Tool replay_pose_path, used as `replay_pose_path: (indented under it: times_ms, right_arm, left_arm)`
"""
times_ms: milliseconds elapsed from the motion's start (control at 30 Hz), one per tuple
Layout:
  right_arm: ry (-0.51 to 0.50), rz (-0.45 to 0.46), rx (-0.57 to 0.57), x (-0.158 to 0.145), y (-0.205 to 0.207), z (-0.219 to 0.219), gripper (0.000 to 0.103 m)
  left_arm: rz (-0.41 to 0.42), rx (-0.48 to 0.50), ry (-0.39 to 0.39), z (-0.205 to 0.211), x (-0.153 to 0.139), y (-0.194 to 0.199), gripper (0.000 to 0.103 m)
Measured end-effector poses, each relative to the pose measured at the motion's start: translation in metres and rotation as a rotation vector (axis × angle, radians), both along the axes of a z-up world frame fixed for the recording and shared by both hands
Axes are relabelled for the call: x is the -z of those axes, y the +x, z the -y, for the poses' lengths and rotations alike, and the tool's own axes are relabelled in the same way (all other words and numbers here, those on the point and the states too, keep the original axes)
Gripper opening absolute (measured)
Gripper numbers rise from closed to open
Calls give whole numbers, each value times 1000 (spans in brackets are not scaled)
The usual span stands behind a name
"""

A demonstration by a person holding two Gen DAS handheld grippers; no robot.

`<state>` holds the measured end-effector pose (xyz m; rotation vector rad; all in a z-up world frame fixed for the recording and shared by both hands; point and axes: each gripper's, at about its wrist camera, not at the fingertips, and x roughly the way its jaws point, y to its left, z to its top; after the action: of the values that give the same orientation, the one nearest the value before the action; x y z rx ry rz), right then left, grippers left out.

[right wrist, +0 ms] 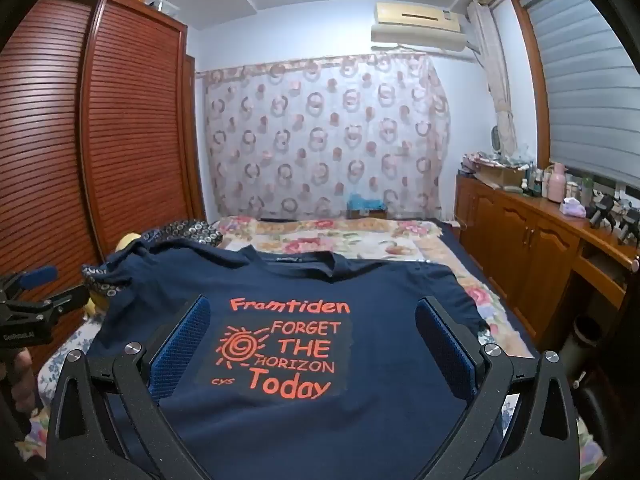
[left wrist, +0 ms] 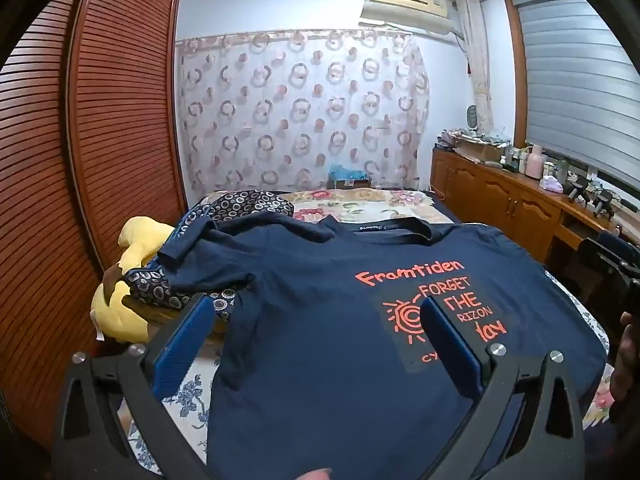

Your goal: Fold small clothes

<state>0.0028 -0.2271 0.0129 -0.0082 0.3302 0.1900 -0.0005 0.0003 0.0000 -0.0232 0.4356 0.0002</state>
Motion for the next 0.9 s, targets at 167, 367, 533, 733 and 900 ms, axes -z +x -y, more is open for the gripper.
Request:
replay_pose_path:
  times_ms: [167,367,533,733,900]
  right_arm:
    - [-5,7,1,0,-1,0,103]
    - [-8,4,0,1,-1,-1,103]
    - [-7,1,3,1,0,0,103]
    - [-11,3,-2,2,-1,-2,103]
    - [-11,2,-1,1,-1,-2,103]
  left_arm:
    - [-4,-3,8,0,0,0,103]
    - [-6,-2,10,0,0,0,103]
    - [-6,-3,12,0,0,0,103]
    - [-5,-3,15,1,-1,0,103]
    - [-3,-5,15,-5,-1,-3,103]
